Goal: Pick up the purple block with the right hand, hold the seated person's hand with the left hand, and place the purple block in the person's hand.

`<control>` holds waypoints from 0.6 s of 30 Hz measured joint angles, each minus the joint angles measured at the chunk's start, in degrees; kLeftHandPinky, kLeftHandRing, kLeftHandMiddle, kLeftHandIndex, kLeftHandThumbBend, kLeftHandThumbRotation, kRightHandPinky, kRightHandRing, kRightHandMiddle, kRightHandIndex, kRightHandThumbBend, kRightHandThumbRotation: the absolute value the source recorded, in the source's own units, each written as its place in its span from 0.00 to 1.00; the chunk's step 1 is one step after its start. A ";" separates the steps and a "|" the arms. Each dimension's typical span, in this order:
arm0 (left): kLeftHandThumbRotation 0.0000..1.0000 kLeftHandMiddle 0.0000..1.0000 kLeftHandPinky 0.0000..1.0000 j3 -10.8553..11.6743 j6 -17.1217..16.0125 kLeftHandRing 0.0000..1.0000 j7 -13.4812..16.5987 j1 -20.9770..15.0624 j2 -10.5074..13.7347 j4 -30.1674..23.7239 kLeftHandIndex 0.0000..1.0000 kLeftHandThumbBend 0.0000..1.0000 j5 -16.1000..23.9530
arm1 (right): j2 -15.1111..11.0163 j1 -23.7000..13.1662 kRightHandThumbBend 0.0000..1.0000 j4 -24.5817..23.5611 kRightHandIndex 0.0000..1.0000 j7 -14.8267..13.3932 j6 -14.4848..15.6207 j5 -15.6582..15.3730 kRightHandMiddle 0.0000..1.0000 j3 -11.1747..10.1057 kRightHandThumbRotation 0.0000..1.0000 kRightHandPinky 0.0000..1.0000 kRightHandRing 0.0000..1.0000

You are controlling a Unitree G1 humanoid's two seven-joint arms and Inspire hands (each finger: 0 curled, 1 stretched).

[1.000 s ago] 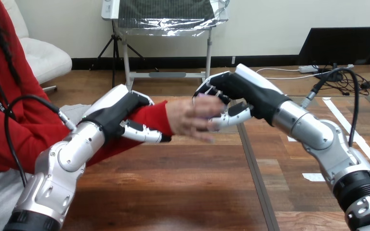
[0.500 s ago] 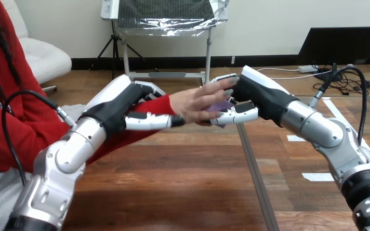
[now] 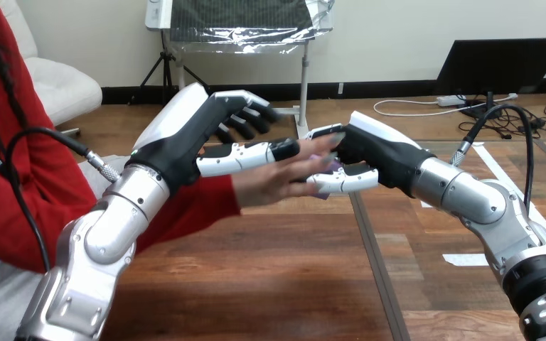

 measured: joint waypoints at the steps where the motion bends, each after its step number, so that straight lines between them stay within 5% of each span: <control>1: 0.83 0.68 0.56 0.09 -0.05 0.65 0.08 0.31 -0.02 -0.60 0.69 0.92 -0.07 | 0.00 0.00 0.63 0.03 0.71 0.12 -0.05 0.00 0.70 0.00 0.51 0.55 0.65; 18: 0.86 0.67 0.55 1.76 -0.34 0.65 2.39 9.29 -0.01 -6.29 0.68 0.85 0.03 | -0.34 0.32 0.67 0.72 0.73 1.15 -0.25 0.01 0.72 -0.08 0.53 0.57 0.68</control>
